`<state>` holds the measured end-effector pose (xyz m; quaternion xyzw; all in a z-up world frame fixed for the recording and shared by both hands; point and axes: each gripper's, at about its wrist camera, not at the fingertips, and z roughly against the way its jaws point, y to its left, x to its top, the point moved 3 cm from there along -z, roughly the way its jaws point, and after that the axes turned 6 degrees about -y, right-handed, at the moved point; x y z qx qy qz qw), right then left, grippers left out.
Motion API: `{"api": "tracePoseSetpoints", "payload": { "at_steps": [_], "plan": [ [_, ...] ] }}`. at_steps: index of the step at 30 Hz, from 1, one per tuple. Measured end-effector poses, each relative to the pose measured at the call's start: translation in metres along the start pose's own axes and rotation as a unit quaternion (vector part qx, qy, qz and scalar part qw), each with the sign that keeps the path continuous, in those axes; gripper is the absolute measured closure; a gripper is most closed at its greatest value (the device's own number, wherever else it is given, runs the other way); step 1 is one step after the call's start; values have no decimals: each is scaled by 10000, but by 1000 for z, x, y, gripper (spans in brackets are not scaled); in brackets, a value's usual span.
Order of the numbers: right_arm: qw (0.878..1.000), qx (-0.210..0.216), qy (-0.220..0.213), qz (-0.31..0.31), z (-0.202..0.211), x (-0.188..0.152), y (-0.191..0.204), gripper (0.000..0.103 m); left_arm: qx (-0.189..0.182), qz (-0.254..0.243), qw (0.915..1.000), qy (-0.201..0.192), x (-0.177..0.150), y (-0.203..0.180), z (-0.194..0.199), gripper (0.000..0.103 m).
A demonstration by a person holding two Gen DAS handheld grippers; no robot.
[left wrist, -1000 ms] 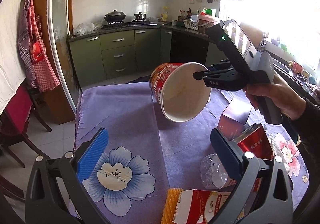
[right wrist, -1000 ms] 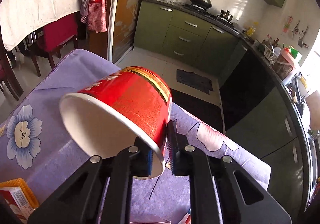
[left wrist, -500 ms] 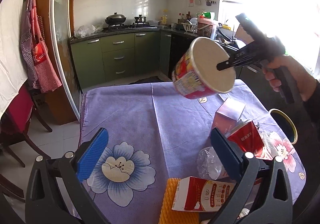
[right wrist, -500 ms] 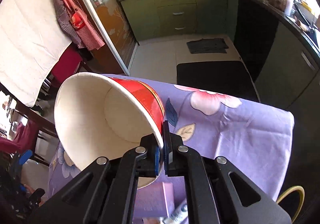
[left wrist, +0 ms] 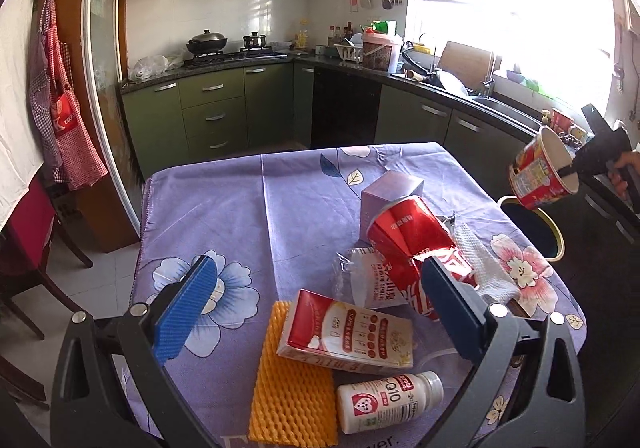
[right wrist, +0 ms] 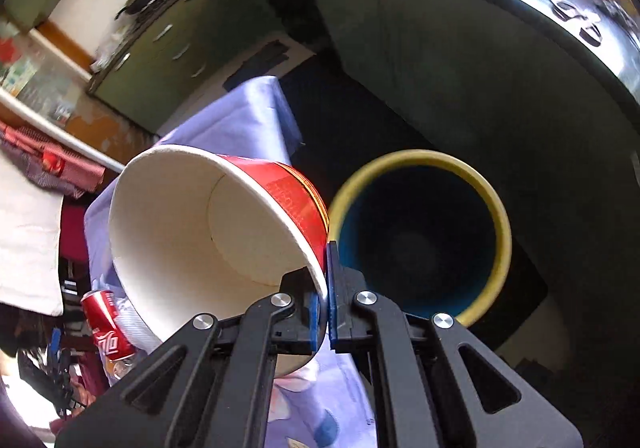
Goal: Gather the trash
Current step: 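Carry the paper cup over the yellow-rimmed bin and open the right gripper, then grasp the red-and-white carton with the left gripper and lift it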
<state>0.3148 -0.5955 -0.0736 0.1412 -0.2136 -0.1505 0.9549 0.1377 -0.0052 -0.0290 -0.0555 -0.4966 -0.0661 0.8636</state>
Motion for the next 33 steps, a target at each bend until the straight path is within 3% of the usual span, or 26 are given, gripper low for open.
{"api": "tracePoseSetpoints", "payload": {
  "at_steps": [5, 11, 12, 13, 15, 24, 29, 33],
  "plan": [
    [9971, -220, 339, -652, -41, -3, -78, 99, -2, -36, 10000, 65, -2, -16, 2, 6],
    [9924, -159, 726, -980, -96, -2, -115, 97, 62, -186, 9997, 170, -4, -29, 0, 6],
    [9917, -198, 765, -1018, -102, -2, -120, 89, 63, -190, 9996, 191, -5, -30, -1, 6],
    [9914, -312, 733, -1035, -104, -1, -123, 69, 61, -194, 9996, 217, -5, -31, -3, 6],
    [9927, -482, 604, -921, -101, -2, -122, 60, 55, -199, 9994, 271, -7, -33, -5, 6],
    [9987, 319, 66, -393, -28, -62, -97, 58, 101, -276, 9979, 579, -21, -25, -3, 6],
    [9981, 606, -46, 51, 5, -100, -56, 55, 243, -149, 9963, 807, -29, -5, -2, 6],
    [9967, 688, -49, 427, 12, -119, -26, 53, 94, 59, 9932, 1161, -32, 7, -14, 6]
  ]
}}
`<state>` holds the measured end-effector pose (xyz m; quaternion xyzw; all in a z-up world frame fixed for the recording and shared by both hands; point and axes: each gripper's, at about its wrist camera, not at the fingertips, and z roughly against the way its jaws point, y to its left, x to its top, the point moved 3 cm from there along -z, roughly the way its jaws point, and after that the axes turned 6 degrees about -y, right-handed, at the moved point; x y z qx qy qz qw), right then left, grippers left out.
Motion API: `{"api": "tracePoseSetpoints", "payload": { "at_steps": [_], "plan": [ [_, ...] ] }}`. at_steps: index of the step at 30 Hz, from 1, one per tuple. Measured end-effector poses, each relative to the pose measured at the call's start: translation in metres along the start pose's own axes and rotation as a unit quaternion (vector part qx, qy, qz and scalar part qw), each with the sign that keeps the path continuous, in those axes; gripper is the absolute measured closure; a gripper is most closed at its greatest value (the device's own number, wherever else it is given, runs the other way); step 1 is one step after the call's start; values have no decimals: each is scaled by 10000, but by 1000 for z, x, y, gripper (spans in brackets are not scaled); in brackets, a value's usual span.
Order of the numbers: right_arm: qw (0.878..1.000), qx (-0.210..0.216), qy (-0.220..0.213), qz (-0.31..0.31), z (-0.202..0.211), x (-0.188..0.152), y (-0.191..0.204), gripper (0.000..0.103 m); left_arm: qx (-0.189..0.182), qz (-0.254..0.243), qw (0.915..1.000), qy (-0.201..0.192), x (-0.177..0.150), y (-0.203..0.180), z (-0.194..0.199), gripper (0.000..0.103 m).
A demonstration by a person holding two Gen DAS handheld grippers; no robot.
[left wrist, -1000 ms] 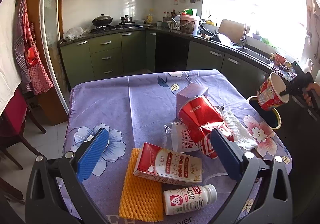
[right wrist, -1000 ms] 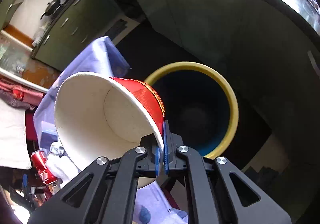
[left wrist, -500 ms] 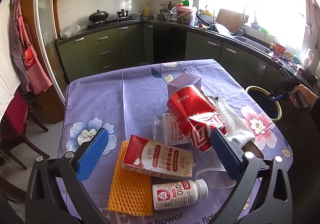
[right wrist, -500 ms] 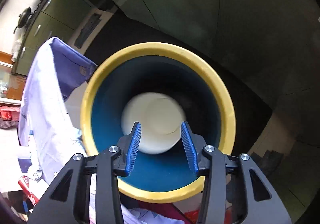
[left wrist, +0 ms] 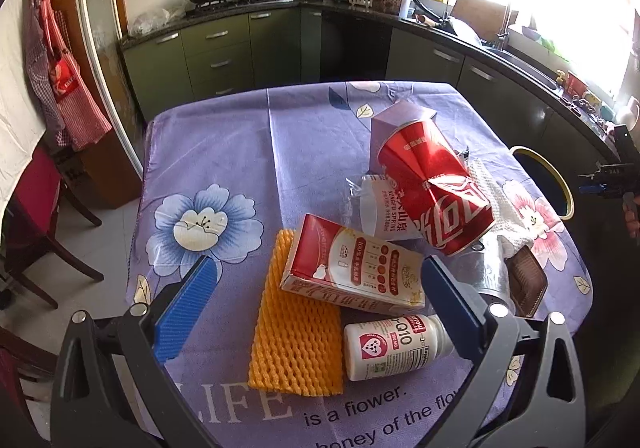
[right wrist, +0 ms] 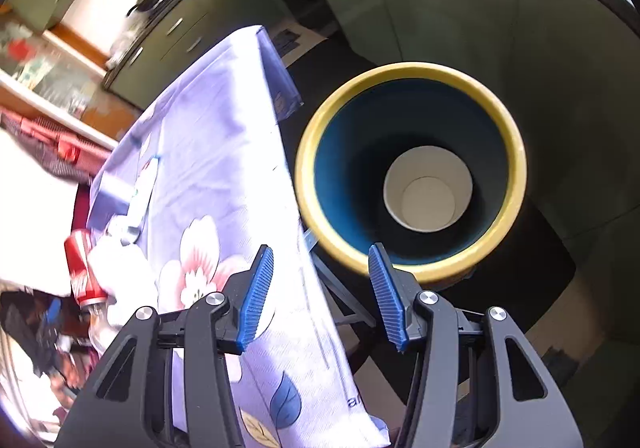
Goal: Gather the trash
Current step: 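Grasp the red-and-white carton with the left gripper and lift it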
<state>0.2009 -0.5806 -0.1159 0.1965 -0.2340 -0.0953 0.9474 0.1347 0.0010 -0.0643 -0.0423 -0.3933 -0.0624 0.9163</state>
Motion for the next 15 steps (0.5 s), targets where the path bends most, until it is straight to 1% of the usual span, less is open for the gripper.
{"api": "tracePoseSetpoints", "payload": {
  "at_steps": [3, 6, 9, 10, 12, 13, 15],
  "plan": [
    [9998, 148, 61, 148, -5, -9, 20, 51, -218, 49, 9993, 291, 0, 3, -14, 6],
    [9994, 200, 88, 277, -7, -14, 38, 50, -463, -49, 9973, 559, -4, -1, -23, 6],
    [9989, 240, 118, 382, -16, -7, 45, 50, -1043, -538, 9906, 702, -10, -16, -24, 6],
    [9988, 235, 125, 415, -18, -7, 47, 50, -1226, -808, 9868, 676, -10, -21, -23, 6],
    [9986, 212, 147, 458, -27, -1, 50, 50, -1541, -1402, 9765, 559, -9, -28, -21, 6],
    [9986, 206, 159, 466, -31, 3, 53, 49, -1653, -1730, 9697, 490, -8, -29, -21, 6],
    [9986, 191, 173, 451, -32, 3, 55, 48, -1798, -2409, 9527, 454, -6, -28, -25, 6]
  ]
}}
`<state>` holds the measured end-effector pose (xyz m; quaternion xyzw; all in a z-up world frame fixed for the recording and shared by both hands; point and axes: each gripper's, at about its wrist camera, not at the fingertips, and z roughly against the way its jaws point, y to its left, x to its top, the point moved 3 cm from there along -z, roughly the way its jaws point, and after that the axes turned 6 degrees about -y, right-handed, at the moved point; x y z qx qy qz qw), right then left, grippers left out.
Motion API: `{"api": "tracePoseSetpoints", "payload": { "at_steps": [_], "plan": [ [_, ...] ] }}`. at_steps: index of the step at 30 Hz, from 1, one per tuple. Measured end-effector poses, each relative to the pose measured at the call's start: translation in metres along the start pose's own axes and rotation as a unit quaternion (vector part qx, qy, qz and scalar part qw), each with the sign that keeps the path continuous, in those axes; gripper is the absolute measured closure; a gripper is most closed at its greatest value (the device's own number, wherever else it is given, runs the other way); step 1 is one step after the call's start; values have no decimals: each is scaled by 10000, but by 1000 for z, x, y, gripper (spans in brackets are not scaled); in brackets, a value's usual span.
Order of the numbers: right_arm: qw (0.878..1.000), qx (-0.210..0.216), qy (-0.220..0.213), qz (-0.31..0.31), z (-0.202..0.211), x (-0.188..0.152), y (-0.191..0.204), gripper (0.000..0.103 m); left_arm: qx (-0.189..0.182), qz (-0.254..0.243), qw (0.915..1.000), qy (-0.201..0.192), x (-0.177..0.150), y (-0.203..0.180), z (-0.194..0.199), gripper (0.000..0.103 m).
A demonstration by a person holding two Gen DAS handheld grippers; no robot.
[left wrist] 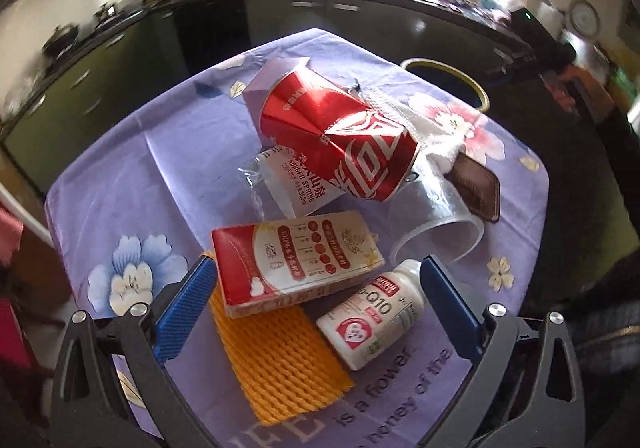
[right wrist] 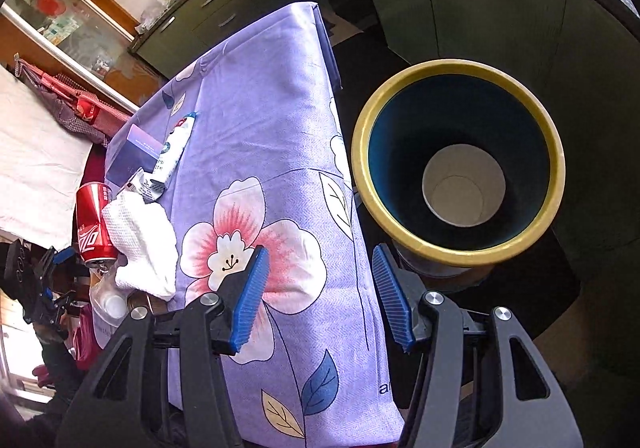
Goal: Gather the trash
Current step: 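Grasp the red-and-white carton with the left gripper and lift it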
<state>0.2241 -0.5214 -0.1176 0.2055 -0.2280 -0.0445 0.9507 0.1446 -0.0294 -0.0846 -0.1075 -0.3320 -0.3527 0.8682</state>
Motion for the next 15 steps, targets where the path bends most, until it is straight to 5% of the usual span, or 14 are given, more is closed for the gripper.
{"api": "tracePoseSetpoints", "payload": {
  "at_steps": [6, 13, 15],
  "plan": [
    [9998, -90, 37, -151, -7, 3, 5, 46, -674, -1747, 9814, 432, -8, 15, -22, 6],
    [9994, -169, 35, -305, -10, 1, 12, 46, -1338, -2309, 9635, 201, -7, 36, -34, 9],
    [9993, -182, 29, -333, -10, 0, 14, 46, -1468, -2463, 9576, 266, -8, 36, -39, 22]
  ]
}}
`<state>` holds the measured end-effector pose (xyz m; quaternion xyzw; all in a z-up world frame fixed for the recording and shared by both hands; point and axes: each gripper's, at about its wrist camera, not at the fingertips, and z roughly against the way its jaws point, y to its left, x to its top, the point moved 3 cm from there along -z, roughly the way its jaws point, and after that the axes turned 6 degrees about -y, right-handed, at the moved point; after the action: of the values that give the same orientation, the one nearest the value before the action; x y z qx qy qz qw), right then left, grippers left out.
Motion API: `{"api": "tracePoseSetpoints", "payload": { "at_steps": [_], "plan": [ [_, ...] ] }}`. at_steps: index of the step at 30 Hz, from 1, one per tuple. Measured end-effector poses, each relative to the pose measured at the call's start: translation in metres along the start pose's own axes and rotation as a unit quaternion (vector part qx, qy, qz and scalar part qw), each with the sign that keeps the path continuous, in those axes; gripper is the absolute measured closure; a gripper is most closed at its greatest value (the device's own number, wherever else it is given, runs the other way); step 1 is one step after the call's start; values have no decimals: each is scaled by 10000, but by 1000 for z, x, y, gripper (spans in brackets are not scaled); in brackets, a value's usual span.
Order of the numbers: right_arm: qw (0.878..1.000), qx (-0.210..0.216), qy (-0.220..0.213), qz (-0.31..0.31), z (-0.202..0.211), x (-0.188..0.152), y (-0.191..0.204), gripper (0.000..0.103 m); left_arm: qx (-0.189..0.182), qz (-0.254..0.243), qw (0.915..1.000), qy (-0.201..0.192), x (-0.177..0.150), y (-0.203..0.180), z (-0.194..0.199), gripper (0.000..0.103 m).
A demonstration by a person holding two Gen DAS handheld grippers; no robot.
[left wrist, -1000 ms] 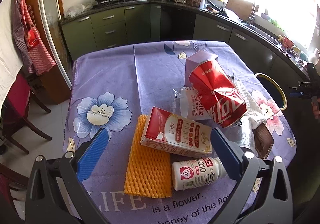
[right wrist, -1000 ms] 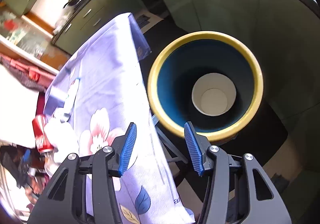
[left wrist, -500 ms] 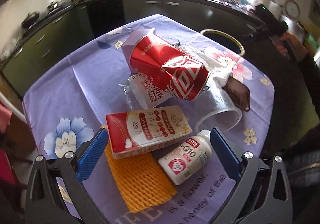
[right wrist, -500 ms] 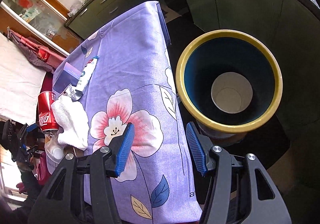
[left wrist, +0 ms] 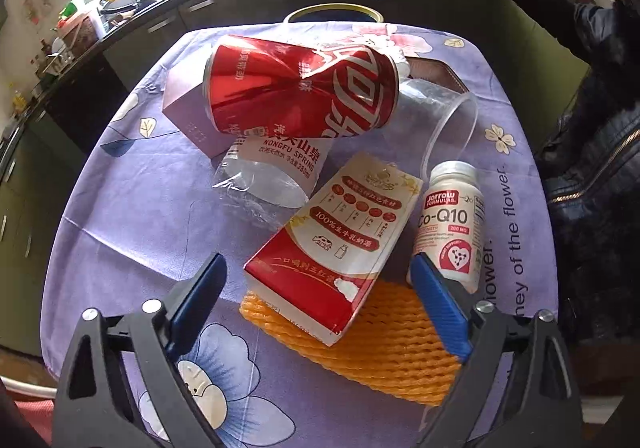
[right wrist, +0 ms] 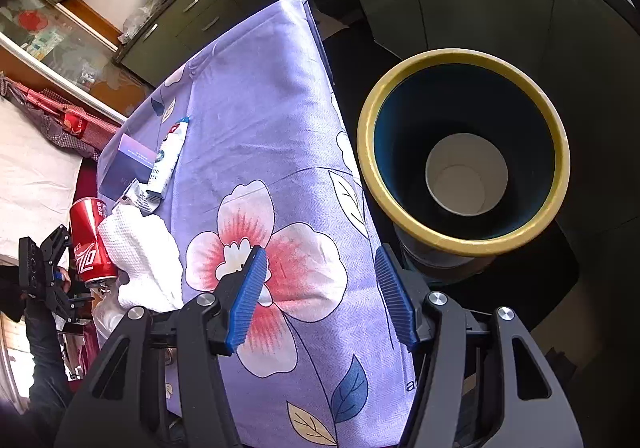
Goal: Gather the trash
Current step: 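Grasp the red-and-white carton with the left gripper and lift it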
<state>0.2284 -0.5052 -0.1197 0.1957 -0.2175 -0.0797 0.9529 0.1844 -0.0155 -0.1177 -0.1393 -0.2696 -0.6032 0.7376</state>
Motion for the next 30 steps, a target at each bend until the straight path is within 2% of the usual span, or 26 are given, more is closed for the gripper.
{"api": "tracePoseSetpoints", "payload": {
  "at_steps": [3, 7, 9, 14, 21, 30],
  "plan": [
    [10000, -24, 0, -2, 0, -1, 2, 46, -148, -48, 9999, 50, -3, 4, -7, 36],
    [10000, -7, -1, 26, 0, -3, 6, 46, -144, -115, 9998, -73, -5, 3, -10, 40],
    [10000, 7, 1, 49, 0, -5, 7, 46, -102, -94, 9996, -236, -4, 1, -7, 45],
    [9998, 169, 50, 69, -2, -11, 7, 46, 420, 147, 9966, -687, 1, -13, 8, 49],
    [9992, 362, 59, 131, -3, -18, 7, 46, 1044, 544, 9919, -478, -3, -42, 17, 52],
    [9974, 690, 30, 207, -8, -30, 9, 46, 1712, 930, 9805, -239, 21, -63, 45, 53]
  ]
}}
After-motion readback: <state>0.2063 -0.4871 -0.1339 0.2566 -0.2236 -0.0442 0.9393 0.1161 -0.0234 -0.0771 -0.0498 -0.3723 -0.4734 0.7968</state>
